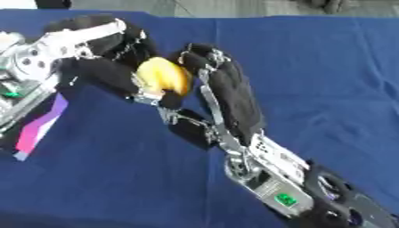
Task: Pick up the objects with one hand, pass them to the other hand, and then place them into the box on the other side of the table.
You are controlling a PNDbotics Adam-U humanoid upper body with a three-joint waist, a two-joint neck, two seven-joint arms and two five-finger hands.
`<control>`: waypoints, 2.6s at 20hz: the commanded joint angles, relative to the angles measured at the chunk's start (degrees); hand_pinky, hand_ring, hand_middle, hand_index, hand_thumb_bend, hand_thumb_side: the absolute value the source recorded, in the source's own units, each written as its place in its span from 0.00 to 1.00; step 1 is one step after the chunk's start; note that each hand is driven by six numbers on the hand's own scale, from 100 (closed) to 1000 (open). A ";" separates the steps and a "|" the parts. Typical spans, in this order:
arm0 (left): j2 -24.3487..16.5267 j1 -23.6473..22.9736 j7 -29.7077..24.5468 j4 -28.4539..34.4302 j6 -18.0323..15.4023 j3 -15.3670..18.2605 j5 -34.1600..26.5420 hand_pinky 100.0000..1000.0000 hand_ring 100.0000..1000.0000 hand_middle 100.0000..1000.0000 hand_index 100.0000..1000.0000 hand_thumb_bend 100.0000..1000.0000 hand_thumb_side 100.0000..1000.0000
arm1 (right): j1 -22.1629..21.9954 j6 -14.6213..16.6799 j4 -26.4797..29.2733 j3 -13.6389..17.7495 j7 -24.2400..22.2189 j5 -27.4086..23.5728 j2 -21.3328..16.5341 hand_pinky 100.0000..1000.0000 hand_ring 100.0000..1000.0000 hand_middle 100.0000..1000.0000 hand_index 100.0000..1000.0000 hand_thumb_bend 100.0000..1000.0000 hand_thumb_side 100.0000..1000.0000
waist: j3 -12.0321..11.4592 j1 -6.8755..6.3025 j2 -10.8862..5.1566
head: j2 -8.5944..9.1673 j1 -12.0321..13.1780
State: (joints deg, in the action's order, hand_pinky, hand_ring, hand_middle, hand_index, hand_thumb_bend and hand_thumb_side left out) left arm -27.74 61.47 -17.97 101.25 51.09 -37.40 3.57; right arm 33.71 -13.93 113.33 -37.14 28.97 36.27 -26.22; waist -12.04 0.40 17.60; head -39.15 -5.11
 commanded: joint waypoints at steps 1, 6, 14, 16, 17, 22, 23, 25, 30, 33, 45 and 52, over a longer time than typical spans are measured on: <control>-0.67 1.08 -1.38 0.82 0.88 0.67 0.05 0.62 0.50 0.42 0.61 0.72 0.26 | 0.48 0.28 1.26 -0.06 0.15 0.48 -0.59 0.69 0.45 0.30 0.49 0.00 0.00 | -0.02 -0.20 -0.94 | 0.13 -0.09; -1.83 0.94 -3.26 5.39 0.88 1.19 -1.21 0.64 0.50 0.43 0.62 0.76 0.30 | 0.27 -0.08 1.26 -0.04 0.04 0.44 -0.74 0.69 0.45 0.30 0.49 0.00 0.00 | -0.16 -0.26 -0.88 | 0.13 -0.15; -3.49 0.32 -5.59 10.00 0.88 2.31 -1.07 0.66 0.51 0.44 0.63 0.76 0.37 | -0.02 -0.99 1.26 0.08 -0.45 0.60 -1.01 0.69 0.44 0.29 0.49 0.00 0.00 | -0.43 -0.21 -0.92 | 0.25 -0.35; -3.46 0.23 -5.57 9.44 0.88 2.22 -0.42 0.66 0.51 0.44 0.63 0.76 0.37 | -0.04 -0.83 1.26 0.02 -0.37 0.67 -0.98 0.69 0.44 0.29 0.49 0.00 0.00 | -0.43 -0.17 -0.93 | 0.34 -0.29; -3.39 0.19 -5.53 9.07 0.88 2.12 -0.07 0.66 0.51 0.44 0.63 0.75 0.36 | -0.04 -0.73 1.26 0.00 -0.30 0.68 -0.96 0.69 0.44 0.29 0.49 0.00 0.00 | -0.42 -0.14 -0.92 | 0.39 -0.26; -2.88 0.11 -5.38 7.21 0.88 1.48 1.50 0.66 0.51 0.44 0.63 0.74 0.36 | -0.04 -0.20 1.26 -0.08 0.06 0.84 -0.90 0.69 0.44 0.29 0.49 0.00 0.00 | -0.36 -0.07 -0.82 | 0.38 -0.18; -2.81 0.10 -5.32 6.95 0.88 1.42 1.85 0.66 0.52 0.44 0.63 0.74 0.37 | -0.04 -0.11 1.26 -0.09 0.13 0.89 -0.90 0.69 0.44 0.29 0.49 0.00 0.00 | -0.36 -0.07 -0.80 | 0.35 -0.18; -2.67 0.10 -5.11 6.30 0.88 1.30 2.66 0.66 0.52 0.44 0.63 0.75 0.38 | 0.01 0.14 1.26 -0.14 0.26 1.03 -0.89 0.69 0.44 0.29 0.49 0.00 0.00 | -0.35 -0.07 -0.75 | 0.32 -0.15; -2.03 0.01 -4.62 4.02 0.88 0.90 4.28 0.65 0.51 0.43 0.61 0.72 0.36 | 0.10 0.71 1.26 -0.20 0.63 1.35 -0.94 0.69 0.44 0.29 0.49 0.00 0.00 | -0.30 -0.08 -0.71 | 0.35 -0.06; -1.40 0.15 -4.38 2.93 0.88 0.74 4.20 0.64 0.49 0.41 0.59 0.69 0.31 | 0.14 0.95 1.26 -0.28 0.76 1.44 -0.94 0.69 0.44 0.30 0.49 0.00 0.00 | -0.28 -0.08 -0.73 | 0.35 -0.04; 0.76 0.75 -5.63 -0.40 0.88 -0.30 2.88 0.64 0.46 0.34 0.45 0.49 0.00 | 0.02 1.77 1.26 -0.43 1.24 1.33 -1.05 0.69 0.44 0.30 0.49 0.00 0.00 | -0.08 -0.05 -0.86 | 0.32 0.13; 0.89 0.41 -3.31 -2.16 0.88 -0.48 1.37 0.62 0.41 0.27 0.34 0.48 0.00 | -0.11 1.99 1.26 -0.50 1.30 1.06 -1.10 0.68 0.44 0.31 0.50 0.00 0.00 | -0.10 -0.02 -0.83 | 0.47 0.11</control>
State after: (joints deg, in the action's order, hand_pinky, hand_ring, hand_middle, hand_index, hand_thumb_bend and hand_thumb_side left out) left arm -25.66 61.41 -20.00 100.49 49.60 -38.19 4.65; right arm 32.77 -12.48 112.81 -37.87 29.93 37.35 -26.96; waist -12.13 0.44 17.77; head -39.15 -5.11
